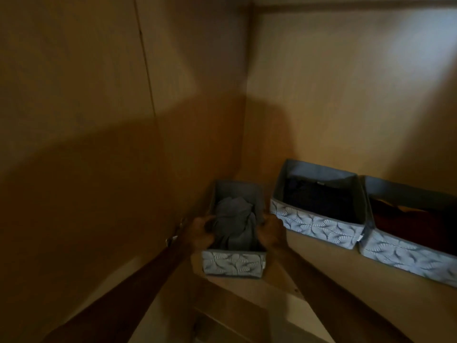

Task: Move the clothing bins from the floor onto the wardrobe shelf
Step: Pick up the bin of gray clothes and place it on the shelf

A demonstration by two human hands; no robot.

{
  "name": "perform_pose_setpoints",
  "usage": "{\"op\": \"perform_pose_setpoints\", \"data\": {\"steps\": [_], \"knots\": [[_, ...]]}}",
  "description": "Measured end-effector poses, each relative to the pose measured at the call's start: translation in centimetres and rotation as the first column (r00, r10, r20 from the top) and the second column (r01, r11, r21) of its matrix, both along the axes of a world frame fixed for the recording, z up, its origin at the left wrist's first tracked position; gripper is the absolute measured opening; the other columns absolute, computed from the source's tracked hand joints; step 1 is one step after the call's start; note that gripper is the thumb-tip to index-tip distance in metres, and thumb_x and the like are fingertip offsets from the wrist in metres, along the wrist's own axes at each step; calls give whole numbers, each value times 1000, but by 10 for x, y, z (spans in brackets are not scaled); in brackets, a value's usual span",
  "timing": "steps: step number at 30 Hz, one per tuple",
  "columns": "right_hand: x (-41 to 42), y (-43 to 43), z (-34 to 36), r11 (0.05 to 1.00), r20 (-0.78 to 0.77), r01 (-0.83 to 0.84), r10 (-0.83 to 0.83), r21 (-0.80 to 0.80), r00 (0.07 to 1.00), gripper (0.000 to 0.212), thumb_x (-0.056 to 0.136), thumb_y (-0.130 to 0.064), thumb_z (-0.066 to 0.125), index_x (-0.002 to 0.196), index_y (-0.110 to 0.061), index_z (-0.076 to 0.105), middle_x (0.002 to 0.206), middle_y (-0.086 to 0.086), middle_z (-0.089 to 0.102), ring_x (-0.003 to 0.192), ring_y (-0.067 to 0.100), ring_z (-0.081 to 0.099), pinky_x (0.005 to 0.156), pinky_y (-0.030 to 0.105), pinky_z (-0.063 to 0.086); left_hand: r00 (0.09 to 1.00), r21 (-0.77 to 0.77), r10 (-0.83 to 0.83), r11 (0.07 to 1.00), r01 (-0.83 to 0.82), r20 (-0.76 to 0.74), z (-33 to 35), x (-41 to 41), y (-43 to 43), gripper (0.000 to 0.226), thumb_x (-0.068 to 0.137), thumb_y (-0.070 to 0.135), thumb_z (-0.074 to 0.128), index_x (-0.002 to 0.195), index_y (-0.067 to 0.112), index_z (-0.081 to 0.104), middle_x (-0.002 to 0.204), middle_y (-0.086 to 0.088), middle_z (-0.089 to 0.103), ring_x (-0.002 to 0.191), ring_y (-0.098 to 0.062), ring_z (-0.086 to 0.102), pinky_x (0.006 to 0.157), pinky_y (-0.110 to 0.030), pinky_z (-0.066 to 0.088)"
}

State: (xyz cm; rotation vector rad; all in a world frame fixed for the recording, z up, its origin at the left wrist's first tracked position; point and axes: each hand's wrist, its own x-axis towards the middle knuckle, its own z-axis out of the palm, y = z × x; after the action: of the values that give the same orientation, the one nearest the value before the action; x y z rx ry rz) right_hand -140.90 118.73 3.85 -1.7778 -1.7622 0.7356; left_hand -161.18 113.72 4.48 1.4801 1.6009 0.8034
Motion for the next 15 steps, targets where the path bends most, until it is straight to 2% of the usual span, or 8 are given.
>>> {"op": "perform_pose_setpoints", "data": {"steps": [2,3,5,6,7,9,12,15], "knots": [[-7,27,0,1000,-39,22,-23,-20,999,32,95,-14,48,121,1,57,119,24,62,109,41,59,87,38,46,991,-57,-110,992,115,71,1,-1,18,52,84,10,74,128,21,50,118,7,57,111,-10,58,82,-11,50],[-11,36,2,999,-83,23,-27,-46,996,38,94,-16,49,127,2,52,122,23,61,110,40,59,88,39,47,988,-84,-153,985,153,7,0,-2,26,64,78,23,81,132,24,47,124,9,55,116,-9,55,86,-14,50],[-16,53,3,996,-121,-19,8,-89,993,47,90,-17,52,134,0,47,130,21,57,115,37,57,96,42,47,944,-117,-202,977,177,-260,-5,-11,41,93,67,46,84,145,25,39,142,4,45,130,-15,47,104,-29,45],[-17,58,1,992,-103,-65,54,-110,993,46,89,-17,55,133,-3,50,132,19,56,118,36,55,100,42,46,923,-106,-207,978,182,-325,-6,-14,46,90,71,44,82,147,22,37,147,0,41,133,-18,44,108,-31,41],[-17,62,-1,986,-69,-109,101,-125,992,46,88,-21,58,131,-8,54,133,16,57,119,34,55,101,40,45,927,-76,-185,983,169,-325,-6,-16,54,77,81,32,76,146,17,38,148,-3,40,133,-20,44,106,-26,41],[-15,62,5,975,-46,-183,178,-125,983,55,80,-35,68,131,-18,57,134,6,58,120,26,55,101,33,45,955,9,-86,996,92,-283,-8,-18,66,52,92,9,63,141,8,45,141,-5,47,124,-20,50,94,-14,44],[-3,60,12,923,-34,-363,361,-128,932,60,77,-40,75,131,-24,56,130,-8,58,118,13,55,93,21,43,925,206,96,978,-20,-368,-11,-13,79,39,89,7,62,128,7,59,132,-12,58,117,-27,58,91,-25,44],[8,59,20,889,291,-444,456,-110,841,74,69,-47,79,134,-26,51,131,1,60,120,23,57,96,33,47,871,305,186,951,-44,-455,-16,-9,91,30,87,3,60,115,7,68,130,-15,59,117,-32,57,98,-33,45]]}}
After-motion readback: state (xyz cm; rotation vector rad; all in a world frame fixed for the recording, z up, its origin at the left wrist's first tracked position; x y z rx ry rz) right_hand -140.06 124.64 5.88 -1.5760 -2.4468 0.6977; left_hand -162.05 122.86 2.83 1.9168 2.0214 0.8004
